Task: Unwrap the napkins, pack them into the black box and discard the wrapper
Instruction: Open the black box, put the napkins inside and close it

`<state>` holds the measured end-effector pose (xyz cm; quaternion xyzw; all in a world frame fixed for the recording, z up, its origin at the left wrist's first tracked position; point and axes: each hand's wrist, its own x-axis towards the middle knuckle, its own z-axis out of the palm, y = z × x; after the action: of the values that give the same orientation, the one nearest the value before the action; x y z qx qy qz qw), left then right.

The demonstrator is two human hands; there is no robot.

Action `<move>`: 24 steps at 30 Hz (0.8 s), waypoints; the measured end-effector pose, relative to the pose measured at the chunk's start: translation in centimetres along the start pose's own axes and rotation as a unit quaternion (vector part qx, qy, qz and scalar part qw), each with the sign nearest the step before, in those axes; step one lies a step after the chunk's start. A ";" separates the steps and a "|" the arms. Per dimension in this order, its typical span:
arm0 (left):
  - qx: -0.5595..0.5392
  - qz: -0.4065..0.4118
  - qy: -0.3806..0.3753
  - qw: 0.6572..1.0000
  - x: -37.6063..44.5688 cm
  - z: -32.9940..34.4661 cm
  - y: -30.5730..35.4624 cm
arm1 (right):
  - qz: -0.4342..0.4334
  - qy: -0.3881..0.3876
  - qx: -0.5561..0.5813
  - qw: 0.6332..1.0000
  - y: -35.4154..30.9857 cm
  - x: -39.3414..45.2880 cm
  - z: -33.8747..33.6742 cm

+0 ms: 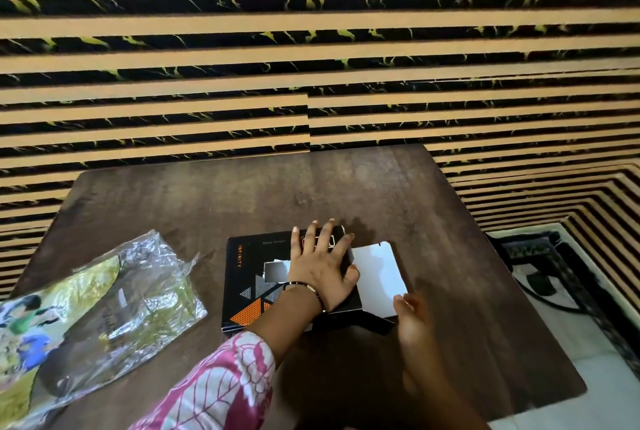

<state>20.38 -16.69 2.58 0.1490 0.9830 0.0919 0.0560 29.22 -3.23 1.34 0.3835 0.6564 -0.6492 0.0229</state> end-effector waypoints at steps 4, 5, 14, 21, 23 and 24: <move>0.000 0.003 0.002 1.000 0.1 0.0 0.0 | 0.143 -0.110 0.119 0.976 -0.7 -2.1 -0.8; 0.000 0.006 0.005 1.000 0.0 0.1 0.0 | 0.144 -0.109 0.148 0.972 -1.2 -2.3 -0.7; -0.002 0.000 0.013 1.000 0.1 0.1 -0.3 | 0.101 -0.115 0.205 0.967 -3.4 -2.9 1.9; 0.005 0.004 0.011 1.000 -0.1 0.2 -0.3 | 0.025 -0.147 0.147 0.978 -2.4 -4.1 3.5; 0.002 0.004 0.007 1.000 0.0 0.1 -0.4 | 0.030 -0.156 0.127 0.979 -2.4 -3.7 3.9; 0.003 0.003 0.005 1.000 0.0 0.0 -0.4 | 0.047 -0.174 0.122 0.976 -2.6 -3.2 3.8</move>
<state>20.31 -17.02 2.48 0.1521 0.9830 0.0902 0.0500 28.30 -7.66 4.58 0.2955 0.5392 -0.7794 0.1203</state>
